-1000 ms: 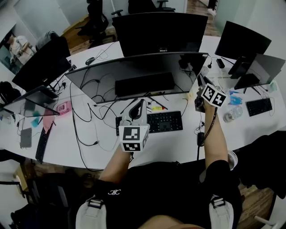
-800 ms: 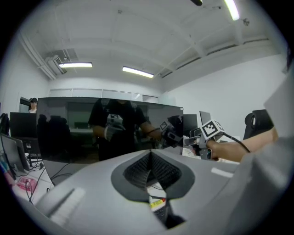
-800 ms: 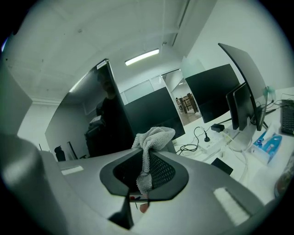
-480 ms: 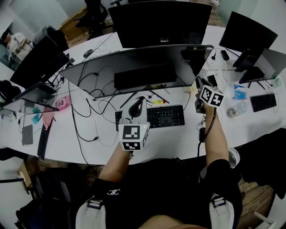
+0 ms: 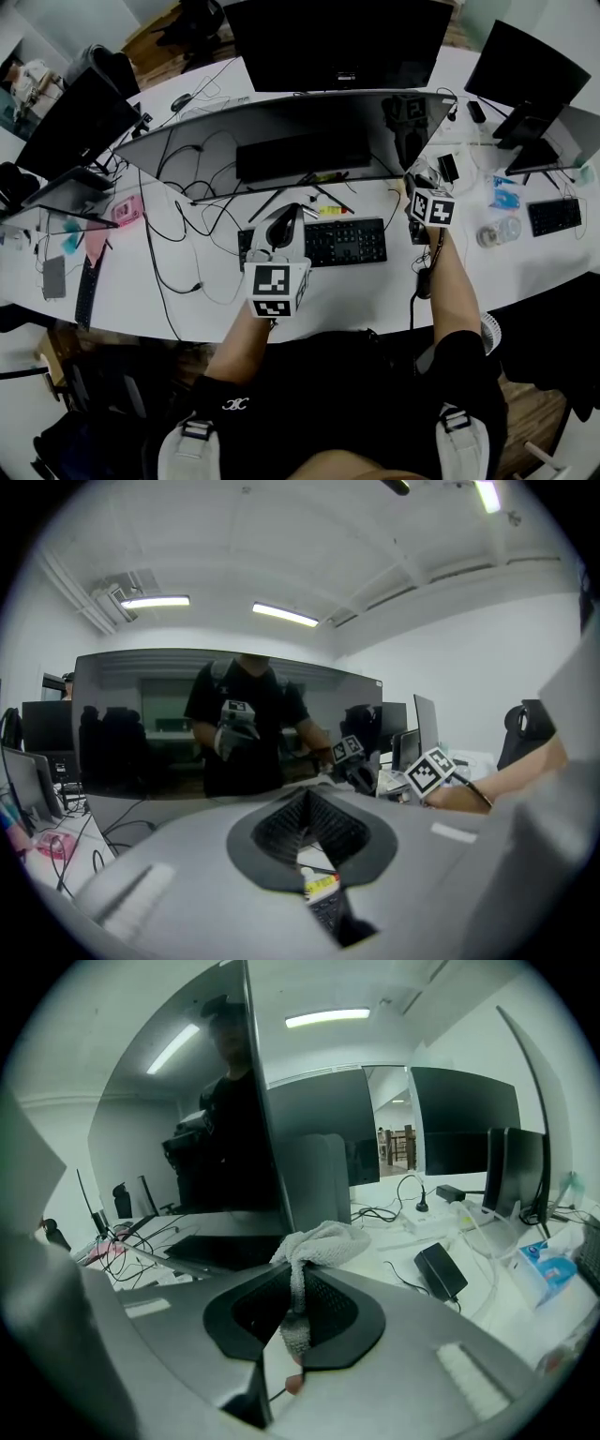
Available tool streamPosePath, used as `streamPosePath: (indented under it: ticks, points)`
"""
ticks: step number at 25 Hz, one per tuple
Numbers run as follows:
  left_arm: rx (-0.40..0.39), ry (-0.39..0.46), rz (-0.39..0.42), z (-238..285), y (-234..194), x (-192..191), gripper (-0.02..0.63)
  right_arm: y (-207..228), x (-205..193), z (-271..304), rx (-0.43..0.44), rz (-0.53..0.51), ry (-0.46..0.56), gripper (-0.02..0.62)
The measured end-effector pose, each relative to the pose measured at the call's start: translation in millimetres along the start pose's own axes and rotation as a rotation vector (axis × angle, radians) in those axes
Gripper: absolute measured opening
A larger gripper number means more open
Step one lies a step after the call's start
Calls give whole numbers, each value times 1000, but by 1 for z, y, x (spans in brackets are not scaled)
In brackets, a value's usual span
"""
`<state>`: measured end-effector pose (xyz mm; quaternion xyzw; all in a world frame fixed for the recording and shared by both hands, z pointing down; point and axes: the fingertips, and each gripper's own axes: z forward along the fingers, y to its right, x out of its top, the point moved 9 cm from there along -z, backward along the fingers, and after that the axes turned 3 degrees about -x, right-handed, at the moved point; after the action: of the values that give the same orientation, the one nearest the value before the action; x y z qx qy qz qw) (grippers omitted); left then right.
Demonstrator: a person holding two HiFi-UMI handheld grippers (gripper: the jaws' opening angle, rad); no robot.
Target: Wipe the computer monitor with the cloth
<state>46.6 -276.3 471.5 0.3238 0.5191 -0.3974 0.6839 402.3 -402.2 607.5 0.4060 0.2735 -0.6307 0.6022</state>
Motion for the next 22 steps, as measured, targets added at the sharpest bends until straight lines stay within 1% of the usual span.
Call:
streamPosePath:
  ticks: [8, 10, 12, 15, 19, 22]
  points:
    - [1, -23, -13, 7, -7, -9, 51, 0, -32, 23, -13, 11, -109, 32]
    - [4, -28, -14, 8, -8, -10, 51, -4, -40, 27, -5, -15, -139, 32]
    - [9, -32, -11, 7, -11, -10, 51, -14, -46, 31, 10, -71, -158, 32]
    - [18, -38, -15, 4, -15, -12, 51, -34, -48, 33, 27, -136, -141, 32]
    - [32, -31, -9, -3, -21, -12, 51, -53, -46, 38, 48, -112, -127, 32]
    - [50, -41, -1, -12, -28, -13, 51, -71, -44, 40, 67, -116, -121, 32]
